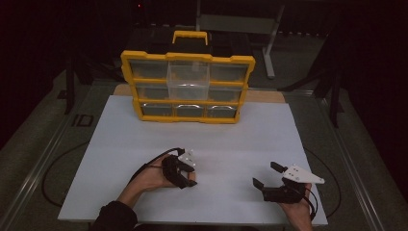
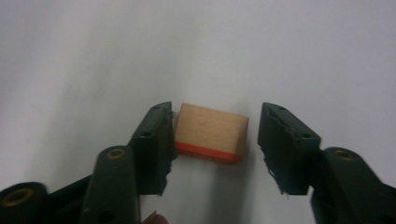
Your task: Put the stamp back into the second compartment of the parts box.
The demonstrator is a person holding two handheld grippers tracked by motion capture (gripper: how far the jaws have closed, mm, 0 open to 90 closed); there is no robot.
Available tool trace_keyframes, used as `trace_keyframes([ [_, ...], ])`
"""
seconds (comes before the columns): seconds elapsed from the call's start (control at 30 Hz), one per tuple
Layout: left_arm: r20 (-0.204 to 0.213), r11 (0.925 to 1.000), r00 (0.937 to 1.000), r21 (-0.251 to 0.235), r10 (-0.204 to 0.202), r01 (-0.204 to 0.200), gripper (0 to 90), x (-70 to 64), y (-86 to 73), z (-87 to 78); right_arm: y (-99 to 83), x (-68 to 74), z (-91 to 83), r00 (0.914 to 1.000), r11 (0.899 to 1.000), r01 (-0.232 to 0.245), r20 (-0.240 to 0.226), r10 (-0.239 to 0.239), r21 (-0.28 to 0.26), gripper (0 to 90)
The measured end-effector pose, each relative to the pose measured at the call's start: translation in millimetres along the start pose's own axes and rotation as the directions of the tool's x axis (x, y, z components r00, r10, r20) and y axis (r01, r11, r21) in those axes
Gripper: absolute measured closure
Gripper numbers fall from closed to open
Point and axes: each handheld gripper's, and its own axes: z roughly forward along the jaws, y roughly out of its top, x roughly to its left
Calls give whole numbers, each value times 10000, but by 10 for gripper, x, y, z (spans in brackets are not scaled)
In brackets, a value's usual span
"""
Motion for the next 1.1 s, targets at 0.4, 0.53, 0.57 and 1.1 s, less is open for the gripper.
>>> trace_keyframes([
  [0.4,-353,9995,9989,-74,-324,321,562,18,6,-86,-1,-2,0,10000,10000,19,17,-19,-18,72],
  [0.53,-514,9984,9974,-281,-503,489,562,16,10,-152,-1,1,2,10000,10000,-3,-9,3,-2,73],
  [0.57,-539,9979,9969,-340,-572,555,562,16,10,-167,-2,3,5,10000,10000,24,11,-24,-14,72],
  [1.1,-1315,9869,9812,-969,-1413,1291,562,51,-4,-414,-12,2,14,10000,10000,1,-17,-1,-89,72],
])
